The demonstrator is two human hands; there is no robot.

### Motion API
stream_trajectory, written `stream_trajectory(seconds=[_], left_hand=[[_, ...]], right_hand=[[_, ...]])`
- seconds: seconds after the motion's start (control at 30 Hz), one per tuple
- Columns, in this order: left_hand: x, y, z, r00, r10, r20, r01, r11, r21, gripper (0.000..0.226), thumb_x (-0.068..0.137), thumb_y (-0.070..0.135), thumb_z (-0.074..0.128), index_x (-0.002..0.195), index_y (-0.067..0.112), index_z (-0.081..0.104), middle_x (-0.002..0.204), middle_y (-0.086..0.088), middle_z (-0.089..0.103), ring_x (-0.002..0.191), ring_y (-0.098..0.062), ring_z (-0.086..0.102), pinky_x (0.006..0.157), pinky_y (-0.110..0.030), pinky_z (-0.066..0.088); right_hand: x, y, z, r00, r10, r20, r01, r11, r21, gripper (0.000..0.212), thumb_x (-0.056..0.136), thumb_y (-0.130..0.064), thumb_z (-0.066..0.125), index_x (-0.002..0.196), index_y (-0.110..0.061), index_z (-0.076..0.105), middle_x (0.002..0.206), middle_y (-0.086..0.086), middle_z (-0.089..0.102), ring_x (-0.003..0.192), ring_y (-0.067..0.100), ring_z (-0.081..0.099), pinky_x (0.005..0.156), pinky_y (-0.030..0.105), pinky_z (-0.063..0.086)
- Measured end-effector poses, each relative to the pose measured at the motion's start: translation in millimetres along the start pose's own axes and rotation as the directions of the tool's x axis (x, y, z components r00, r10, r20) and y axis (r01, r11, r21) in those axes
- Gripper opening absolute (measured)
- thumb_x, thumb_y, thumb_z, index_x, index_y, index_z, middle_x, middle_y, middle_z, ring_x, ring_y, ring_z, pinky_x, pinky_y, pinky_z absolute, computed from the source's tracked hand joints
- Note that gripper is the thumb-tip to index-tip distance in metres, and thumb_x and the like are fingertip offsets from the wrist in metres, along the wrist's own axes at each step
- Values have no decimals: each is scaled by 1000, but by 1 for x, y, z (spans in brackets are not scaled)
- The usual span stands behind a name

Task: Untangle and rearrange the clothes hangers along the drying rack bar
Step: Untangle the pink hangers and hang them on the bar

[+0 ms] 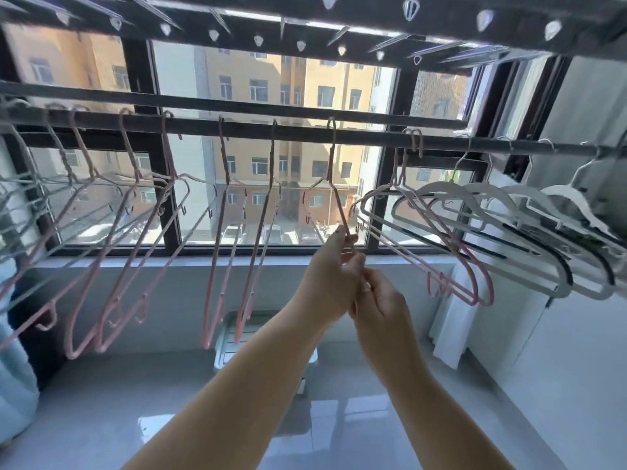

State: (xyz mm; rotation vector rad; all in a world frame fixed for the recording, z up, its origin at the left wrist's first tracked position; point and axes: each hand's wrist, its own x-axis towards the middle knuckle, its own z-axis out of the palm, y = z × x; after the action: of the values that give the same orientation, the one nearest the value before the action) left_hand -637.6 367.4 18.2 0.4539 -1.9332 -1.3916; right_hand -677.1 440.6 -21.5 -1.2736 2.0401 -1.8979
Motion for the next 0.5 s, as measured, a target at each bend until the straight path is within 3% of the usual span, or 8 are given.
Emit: stream_trajectory(seconds=[0.1,0.2,0.3,0.37,0.4,0.43,0.5], left_hand=[[-4,-7,-1,998,-47,-33,45,997,-59,39,92,6,45,126,24,42,110,1,55,92,-20,57,81,-34,47],[-7,-14,-1,998,-51,-33,48,995,-82,53,92,5,42,138,27,29,125,2,49,103,-22,55,93,-39,47],[-11,-18,3,999,-28,-20,27,999,-40,60,92,0,39,141,29,21,142,-1,36,121,-17,44,98,-27,39],[-17,-17,9,996,48,-76,-38,990,134,64,90,0,42,142,27,16,149,1,22,136,-13,22,109,-15,17],[-21,-14,12,983,137,-119,-107,968,226,66,89,1,44,143,25,15,150,3,18,138,-11,15,105,-5,7],[-27,-11,16,963,232,-139,-187,942,279,66,88,2,45,143,23,16,150,3,17,138,-10,12,99,4,2],[-35,-6,28,934,349,-79,-311,901,301,64,87,3,46,142,20,18,148,3,20,137,-8,15,95,8,2]], right_hand=[[-5,3,6,997,36,74,-35,999,-12,24,87,-26,36,88,-16,58,50,-14,53,49,0,45,51,16,35],[-5,4,1,991,47,124,-26,986,-166,45,79,-35,35,111,-17,59,78,-17,53,77,6,51,73,22,39],[-7,3,-17,982,131,137,-89,957,-276,45,85,-42,41,124,-23,53,116,-6,54,115,13,48,102,35,38],[-9,-1,-32,994,76,75,-46,939,-340,38,87,-37,49,122,-25,52,124,-5,52,121,12,45,106,35,36],[-8,-3,-40,999,27,28,-14,924,-383,36,85,-35,50,119,-25,52,123,-6,52,121,12,44,106,36,36],[-7,-5,-49,999,-27,-25,14,905,-426,35,83,-32,51,117,-25,53,121,-7,51,121,13,44,106,39,37],[-2,-9,-67,982,-129,-136,37,846,-532,31,84,-23,56,114,-21,55,118,-5,51,116,12,42,101,38,40]])
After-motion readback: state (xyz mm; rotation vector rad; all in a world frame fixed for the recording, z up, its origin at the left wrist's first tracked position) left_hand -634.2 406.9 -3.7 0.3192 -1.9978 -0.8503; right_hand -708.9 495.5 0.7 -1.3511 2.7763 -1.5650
